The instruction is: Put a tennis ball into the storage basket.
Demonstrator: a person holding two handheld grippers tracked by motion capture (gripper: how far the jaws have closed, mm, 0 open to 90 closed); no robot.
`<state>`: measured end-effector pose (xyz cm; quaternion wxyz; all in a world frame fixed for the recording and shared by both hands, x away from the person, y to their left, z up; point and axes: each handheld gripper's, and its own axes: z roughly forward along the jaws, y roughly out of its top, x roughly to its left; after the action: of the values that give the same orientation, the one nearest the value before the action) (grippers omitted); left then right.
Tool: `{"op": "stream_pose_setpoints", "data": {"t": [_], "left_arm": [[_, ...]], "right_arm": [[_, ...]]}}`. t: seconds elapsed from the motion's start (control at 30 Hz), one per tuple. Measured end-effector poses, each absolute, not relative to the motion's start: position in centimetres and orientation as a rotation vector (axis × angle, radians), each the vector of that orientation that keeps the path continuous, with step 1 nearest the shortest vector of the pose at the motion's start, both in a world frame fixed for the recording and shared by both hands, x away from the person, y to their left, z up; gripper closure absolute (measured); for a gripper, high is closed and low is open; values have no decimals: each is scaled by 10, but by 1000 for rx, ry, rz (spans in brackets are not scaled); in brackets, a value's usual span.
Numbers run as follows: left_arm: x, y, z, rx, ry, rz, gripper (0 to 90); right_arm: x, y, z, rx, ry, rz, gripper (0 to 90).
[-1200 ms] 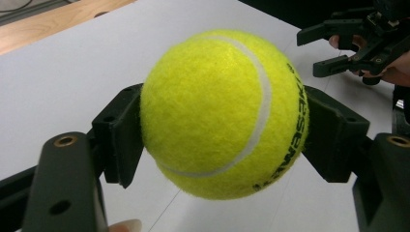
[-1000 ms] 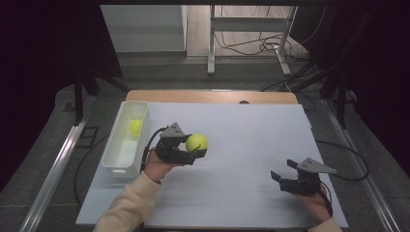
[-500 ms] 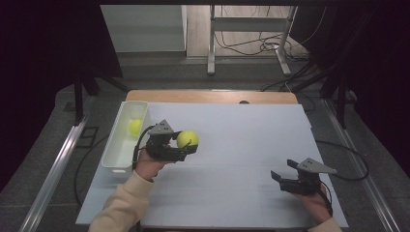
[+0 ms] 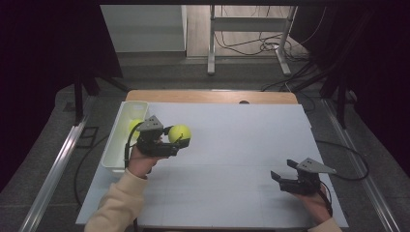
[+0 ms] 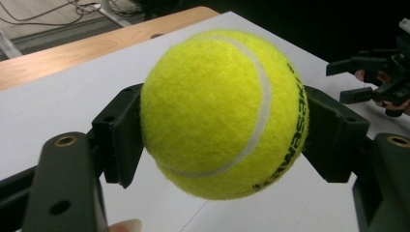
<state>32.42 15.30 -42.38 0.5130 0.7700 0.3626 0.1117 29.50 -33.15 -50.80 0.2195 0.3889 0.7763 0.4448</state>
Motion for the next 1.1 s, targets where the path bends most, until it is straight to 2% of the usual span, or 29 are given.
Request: {"op": "stream_pose_setpoints", "data": {"t": [1.1], "left_arm": [[329, 200, -418, 1782, 1009, 344, 256]], "right_arm": [[295, -331, -508, 1066, 2152, 1225, 183]]}}
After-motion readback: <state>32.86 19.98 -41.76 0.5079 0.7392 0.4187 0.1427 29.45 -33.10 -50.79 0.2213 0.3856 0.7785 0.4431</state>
